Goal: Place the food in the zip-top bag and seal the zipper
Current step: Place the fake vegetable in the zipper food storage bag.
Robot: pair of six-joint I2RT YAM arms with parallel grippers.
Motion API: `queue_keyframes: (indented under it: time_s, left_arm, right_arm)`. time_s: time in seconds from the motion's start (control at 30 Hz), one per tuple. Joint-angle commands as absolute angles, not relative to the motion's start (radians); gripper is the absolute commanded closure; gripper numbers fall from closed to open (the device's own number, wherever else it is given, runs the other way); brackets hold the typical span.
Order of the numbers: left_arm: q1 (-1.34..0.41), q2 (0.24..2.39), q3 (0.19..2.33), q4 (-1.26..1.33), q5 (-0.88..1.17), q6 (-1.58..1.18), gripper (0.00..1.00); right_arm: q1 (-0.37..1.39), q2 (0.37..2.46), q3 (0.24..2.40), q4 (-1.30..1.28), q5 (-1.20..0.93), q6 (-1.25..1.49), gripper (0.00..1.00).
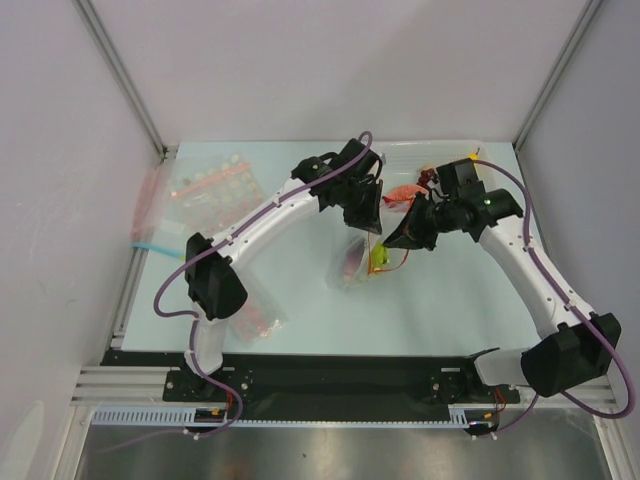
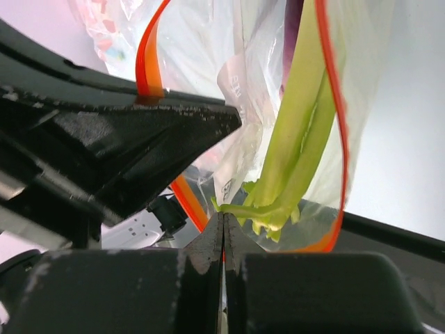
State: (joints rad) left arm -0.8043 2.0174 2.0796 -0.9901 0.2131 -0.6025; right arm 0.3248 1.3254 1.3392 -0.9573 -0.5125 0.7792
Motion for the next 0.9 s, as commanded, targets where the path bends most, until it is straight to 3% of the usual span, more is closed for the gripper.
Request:
queue_keyframes:
  time_s: [0.0,0.47,0.5,0.53,0.63,0.87]
  left_arm:
    - [-0.805,1.967,2.131,-0.988,0.236,-0.615,1.0]
    - [-0.764,1.973,2.184,-0.999,0.282,-0.657,1.0]
    - [-0.764,1.971,2.181,-0.999,0.281,-0.654,1.0]
    - [-0.764,1.971,2.172,-1.002,0.278,-0.652,1.0]
    - [-0.764,1.965,2.157,-1.002,0.261,-0.638,1.0]
    - [-0.747,1.963,2.178,-1.019,0.222,-0.6,1.0]
  right_arm:
    - [0.357,1.348,1.335,-0.894,-0.473,0.787,1.0]
    - [0.466,1.371,1.227,-0.844,-0.357,0.761,1.0]
    - [0.468,1.367,1.232,-0.842,-0.356,0.759,0.97]
    - [0.468,1.359,1.238,-0.841,-0.351,0.758,0.86]
    - [0.466,1.351,1.29,-0.856,-0.334,0.743,0.71]
    - [0.463,1.376,1.445,-0.945,-0.304,0.707,0.57]
